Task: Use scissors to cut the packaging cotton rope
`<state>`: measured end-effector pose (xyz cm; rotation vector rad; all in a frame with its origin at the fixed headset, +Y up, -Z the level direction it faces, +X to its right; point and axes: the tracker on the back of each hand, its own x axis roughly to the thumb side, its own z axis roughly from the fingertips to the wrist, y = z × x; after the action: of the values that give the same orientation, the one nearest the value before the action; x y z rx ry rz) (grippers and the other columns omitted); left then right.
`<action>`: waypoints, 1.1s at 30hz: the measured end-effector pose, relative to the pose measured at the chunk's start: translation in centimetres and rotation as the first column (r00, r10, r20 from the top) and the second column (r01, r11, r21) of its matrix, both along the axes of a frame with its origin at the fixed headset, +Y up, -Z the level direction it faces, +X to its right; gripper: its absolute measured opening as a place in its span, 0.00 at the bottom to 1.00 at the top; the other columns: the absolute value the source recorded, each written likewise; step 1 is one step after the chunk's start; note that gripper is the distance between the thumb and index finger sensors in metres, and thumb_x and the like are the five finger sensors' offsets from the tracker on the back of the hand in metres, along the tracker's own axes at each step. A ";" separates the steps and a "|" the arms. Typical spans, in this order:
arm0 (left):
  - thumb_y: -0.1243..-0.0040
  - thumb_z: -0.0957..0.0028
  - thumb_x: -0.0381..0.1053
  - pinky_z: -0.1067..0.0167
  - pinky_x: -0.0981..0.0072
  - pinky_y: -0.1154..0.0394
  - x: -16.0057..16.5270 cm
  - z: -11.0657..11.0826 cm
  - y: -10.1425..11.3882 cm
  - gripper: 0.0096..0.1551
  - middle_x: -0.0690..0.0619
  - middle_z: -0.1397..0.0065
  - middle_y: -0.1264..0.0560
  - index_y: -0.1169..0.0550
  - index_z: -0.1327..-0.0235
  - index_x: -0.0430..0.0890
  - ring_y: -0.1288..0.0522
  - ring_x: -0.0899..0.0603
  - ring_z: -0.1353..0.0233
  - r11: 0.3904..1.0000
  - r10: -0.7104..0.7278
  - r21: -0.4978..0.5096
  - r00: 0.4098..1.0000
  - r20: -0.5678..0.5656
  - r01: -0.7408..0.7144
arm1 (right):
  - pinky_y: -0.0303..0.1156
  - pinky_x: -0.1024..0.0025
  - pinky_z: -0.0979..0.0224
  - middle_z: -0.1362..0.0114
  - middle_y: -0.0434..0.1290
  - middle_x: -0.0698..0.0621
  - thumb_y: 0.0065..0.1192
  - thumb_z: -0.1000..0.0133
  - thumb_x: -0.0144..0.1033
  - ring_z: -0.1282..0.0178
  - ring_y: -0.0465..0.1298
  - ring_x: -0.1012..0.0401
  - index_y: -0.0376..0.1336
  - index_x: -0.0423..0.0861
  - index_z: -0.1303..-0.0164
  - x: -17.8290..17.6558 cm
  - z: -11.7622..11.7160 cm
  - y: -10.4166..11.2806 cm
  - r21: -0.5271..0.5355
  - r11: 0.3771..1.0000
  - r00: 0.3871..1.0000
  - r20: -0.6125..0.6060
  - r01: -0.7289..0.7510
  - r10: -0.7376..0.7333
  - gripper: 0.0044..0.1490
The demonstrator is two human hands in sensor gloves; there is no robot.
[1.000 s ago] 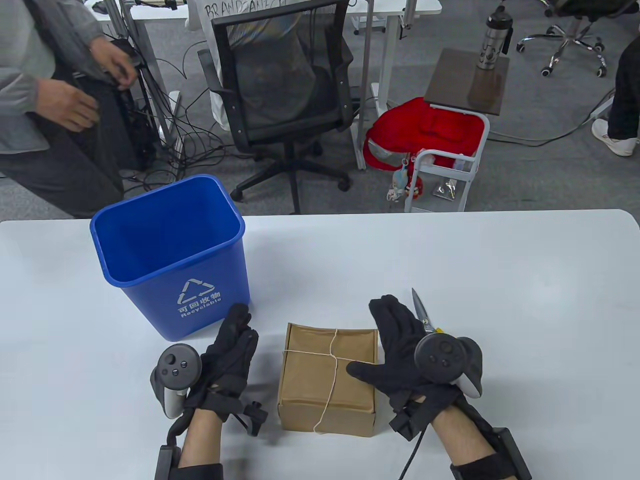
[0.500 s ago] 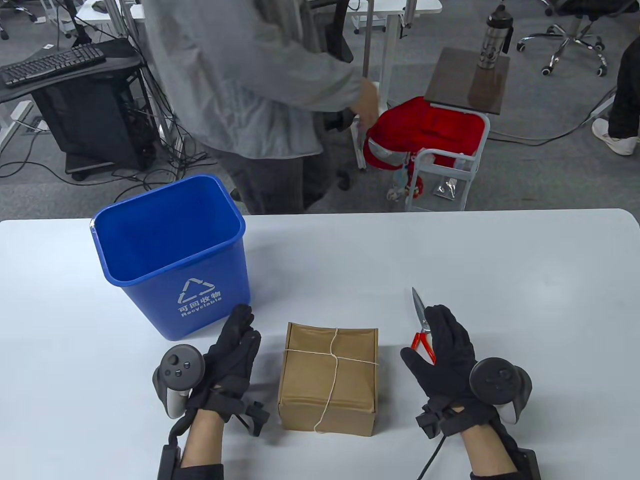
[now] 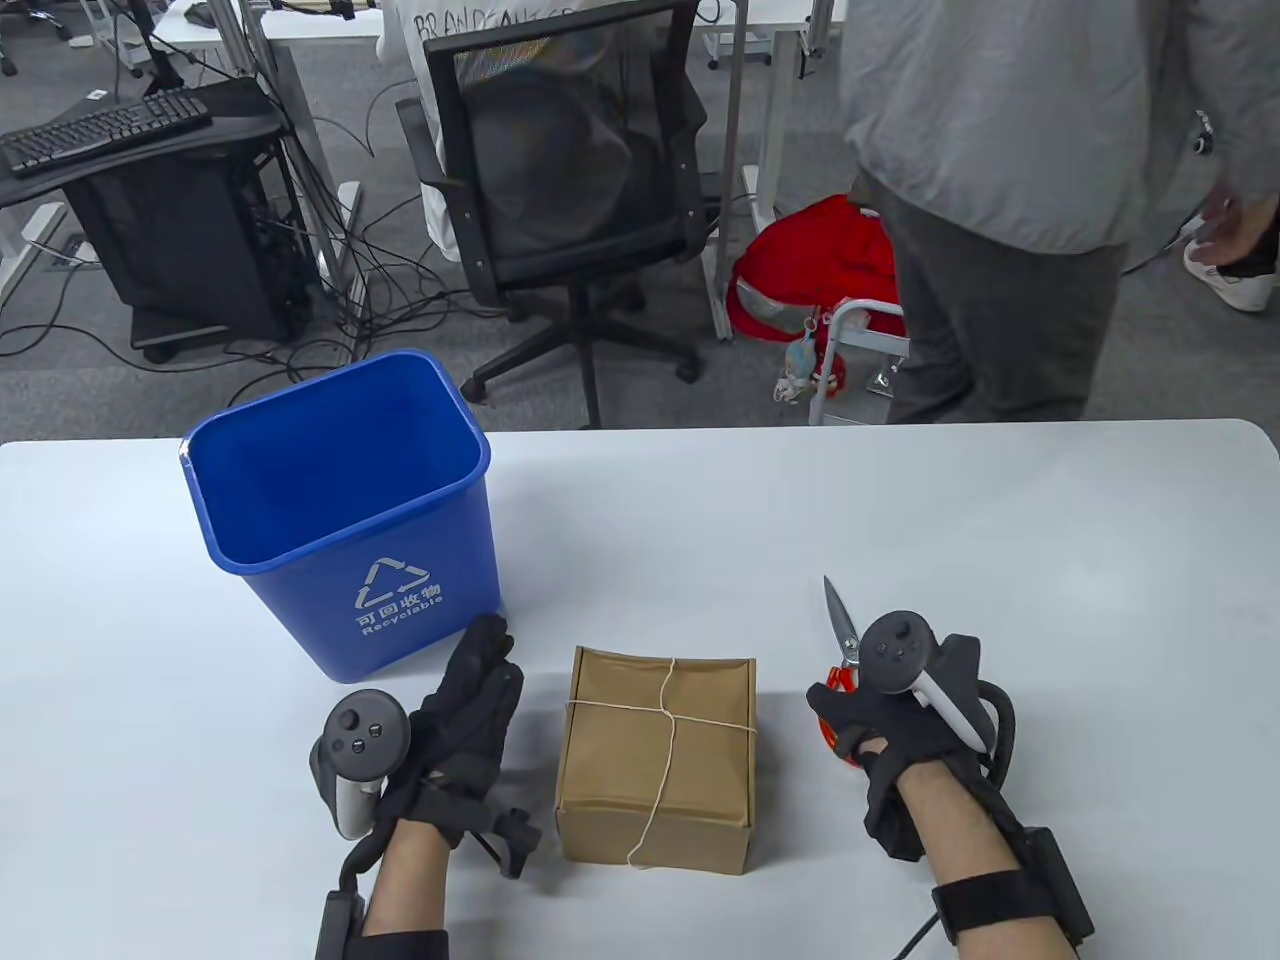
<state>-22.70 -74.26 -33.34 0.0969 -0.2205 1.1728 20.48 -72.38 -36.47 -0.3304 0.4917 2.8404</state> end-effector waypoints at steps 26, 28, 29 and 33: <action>0.54 0.36 0.63 0.34 0.22 0.43 0.1 -0.2 0.2 0.42 0.31 0.18 0.43 0.48 0.14 0.46 0.37 0.21 0.24 0.997 0.069 -0.035 0.997 0.016 -0.069 | 0.61 0.13 0.44 0.33 0.65 0.24 0.83 0.57 0.54 0.43 0.73 0.33 0.48 0.33 0.28 -0.7 -1.7 -2.2 0.004 0.994 0.963 0.250 0.108 -0.106 0.64; 0.54 0.36 0.63 0.34 0.22 0.43 0.1 -0.1 0.3 0.42 0.31 0.18 0.43 0.48 0.14 0.46 0.37 0.21 0.24 0.997 0.073 -0.036 0.997 0.016 -0.072 | 0.65 0.15 0.46 0.35 0.68 0.24 0.83 0.58 0.56 0.45 0.75 0.35 0.49 0.33 0.30 0.1 -1.4 -1.7 0.035 0.981 0.946 0.263 0.189 -0.191 0.64; 0.54 0.36 0.63 0.34 0.22 0.43 0.1 -0.1 0.3 0.42 0.31 0.18 0.43 0.48 0.14 0.46 0.37 0.21 0.24 0.997 0.074 -0.036 0.997 0.015 -0.074 | 0.66 0.16 0.45 0.36 0.68 0.25 0.82 0.58 0.57 0.46 0.76 0.36 0.49 0.34 0.30 0.6 -1.2 -1.5 0.039 0.968 0.933 0.262 0.247 -0.248 0.64; 0.54 0.36 0.63 0.34 0.22 0.43 0.1 -0.2 0.3 0.42 0.31 0.19 0.43 0.47 0.14 0.46 0.38 0.21 0.24 0.997 0.069 -0.037 0.997 0.017 -0.068 | 0.67 0.21 0.44 0.37 0.70 0.26 0.83 0.59 0.59 0.53 0.78 0.41 0.49 0.34 0.31 1.5 -0.8 -0.9 0.120 0.849 0.816 0.236 0.515 -0.528 0.65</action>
<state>-22.56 -73.98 -33.50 0.0619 -0.2133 1.2457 22.01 -73.27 -37.23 -0.4691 0.3808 2.2274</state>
